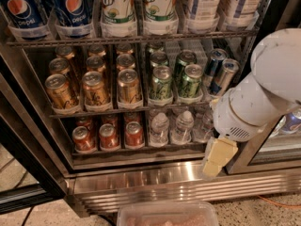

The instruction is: Pick green can from middle shelf of fridge

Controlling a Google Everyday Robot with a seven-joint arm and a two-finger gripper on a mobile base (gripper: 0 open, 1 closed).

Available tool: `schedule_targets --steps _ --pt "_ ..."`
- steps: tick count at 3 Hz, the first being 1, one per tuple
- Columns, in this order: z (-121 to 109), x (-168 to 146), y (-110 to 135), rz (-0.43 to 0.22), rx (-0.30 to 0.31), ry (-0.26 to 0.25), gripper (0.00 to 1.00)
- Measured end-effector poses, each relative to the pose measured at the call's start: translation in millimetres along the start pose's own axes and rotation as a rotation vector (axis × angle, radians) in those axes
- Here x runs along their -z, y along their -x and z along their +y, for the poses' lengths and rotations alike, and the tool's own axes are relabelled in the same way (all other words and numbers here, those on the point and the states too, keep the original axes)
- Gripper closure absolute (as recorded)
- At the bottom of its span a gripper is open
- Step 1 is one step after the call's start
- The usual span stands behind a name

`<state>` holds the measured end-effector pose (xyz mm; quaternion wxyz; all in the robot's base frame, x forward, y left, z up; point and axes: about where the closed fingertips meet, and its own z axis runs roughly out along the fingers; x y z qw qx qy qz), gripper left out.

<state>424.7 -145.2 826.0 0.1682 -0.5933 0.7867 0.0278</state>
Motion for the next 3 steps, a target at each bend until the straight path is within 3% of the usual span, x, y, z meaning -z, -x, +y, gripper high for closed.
schedule_targets --steps 1,2,3 --pt "0 0 0 0.0 0.0 0.0 0.0" --pt "-2 -7 2 -0.042 -0.03 -0.044 0.0" --pt "-2 -30 16 -0.156 -0.119 -0.087 0.0"
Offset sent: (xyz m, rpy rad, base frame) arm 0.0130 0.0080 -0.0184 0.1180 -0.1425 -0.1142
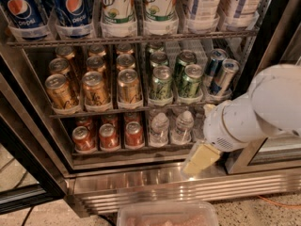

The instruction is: Pick green can from middle shelf of fridge

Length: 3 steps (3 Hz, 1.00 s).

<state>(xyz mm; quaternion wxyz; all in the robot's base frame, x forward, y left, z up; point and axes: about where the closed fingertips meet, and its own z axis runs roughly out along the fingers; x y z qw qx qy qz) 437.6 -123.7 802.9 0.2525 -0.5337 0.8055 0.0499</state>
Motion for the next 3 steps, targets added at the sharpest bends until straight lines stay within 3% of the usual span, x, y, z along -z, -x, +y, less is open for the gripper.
schedule_targets --steps 2,3 --pt "-32 -20 48 -0.287 -0.129 -0.148 0.0" --pt "-61 -18 80 -0.427 -0.203 -0.277 0.0"
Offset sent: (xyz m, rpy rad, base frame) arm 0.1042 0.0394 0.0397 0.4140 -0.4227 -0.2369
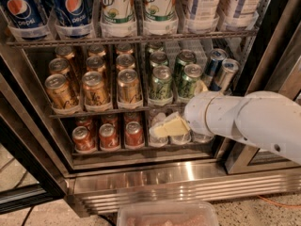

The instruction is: Pick green can from middle shelf of fridge

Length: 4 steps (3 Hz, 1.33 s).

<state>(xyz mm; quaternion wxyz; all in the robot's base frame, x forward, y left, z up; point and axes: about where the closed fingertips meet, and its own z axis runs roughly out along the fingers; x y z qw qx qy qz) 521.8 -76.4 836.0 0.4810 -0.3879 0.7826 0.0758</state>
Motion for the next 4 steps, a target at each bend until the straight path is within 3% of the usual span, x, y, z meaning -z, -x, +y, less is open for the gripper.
schedule_targets --steps 1,2,4 --pt "-20 1 10 -0.059 -0.08 -0.116 0.0" --pt "-20 1 10 -0.06 -0.08 -0.116 0.0" --pt "-19 -11 20 -0.126 -0.029 -0.172 0.11"
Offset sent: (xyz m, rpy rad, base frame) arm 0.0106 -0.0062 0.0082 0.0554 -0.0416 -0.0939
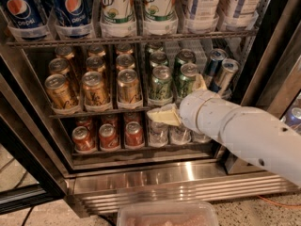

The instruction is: Pick green can from middle shelf of fridge

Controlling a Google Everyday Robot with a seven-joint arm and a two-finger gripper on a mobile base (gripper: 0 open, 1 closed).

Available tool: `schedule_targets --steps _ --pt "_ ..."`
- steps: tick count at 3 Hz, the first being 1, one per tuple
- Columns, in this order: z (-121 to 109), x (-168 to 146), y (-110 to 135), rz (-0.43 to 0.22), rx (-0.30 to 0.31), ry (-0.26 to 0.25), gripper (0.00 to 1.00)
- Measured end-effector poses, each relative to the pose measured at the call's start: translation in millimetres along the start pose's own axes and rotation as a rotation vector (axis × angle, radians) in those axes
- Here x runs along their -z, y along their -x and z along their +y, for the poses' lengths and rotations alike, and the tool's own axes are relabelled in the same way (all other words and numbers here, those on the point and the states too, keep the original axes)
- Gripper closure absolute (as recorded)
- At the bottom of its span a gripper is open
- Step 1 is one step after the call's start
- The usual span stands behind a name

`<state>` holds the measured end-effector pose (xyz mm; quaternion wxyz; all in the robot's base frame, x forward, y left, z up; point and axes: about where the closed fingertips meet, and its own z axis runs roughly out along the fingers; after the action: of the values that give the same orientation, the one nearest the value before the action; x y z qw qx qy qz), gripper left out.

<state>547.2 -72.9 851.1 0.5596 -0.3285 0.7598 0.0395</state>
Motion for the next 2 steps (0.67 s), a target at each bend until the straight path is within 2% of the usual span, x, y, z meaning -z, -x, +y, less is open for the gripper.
schedule_targets --steps 1,2 --pt "3.9 0.5 0.8 -0.017 0.021 -0.023 0.0" --pt "4.0 0.5 0.9 -0.017 0.022 -0.023 0.0"
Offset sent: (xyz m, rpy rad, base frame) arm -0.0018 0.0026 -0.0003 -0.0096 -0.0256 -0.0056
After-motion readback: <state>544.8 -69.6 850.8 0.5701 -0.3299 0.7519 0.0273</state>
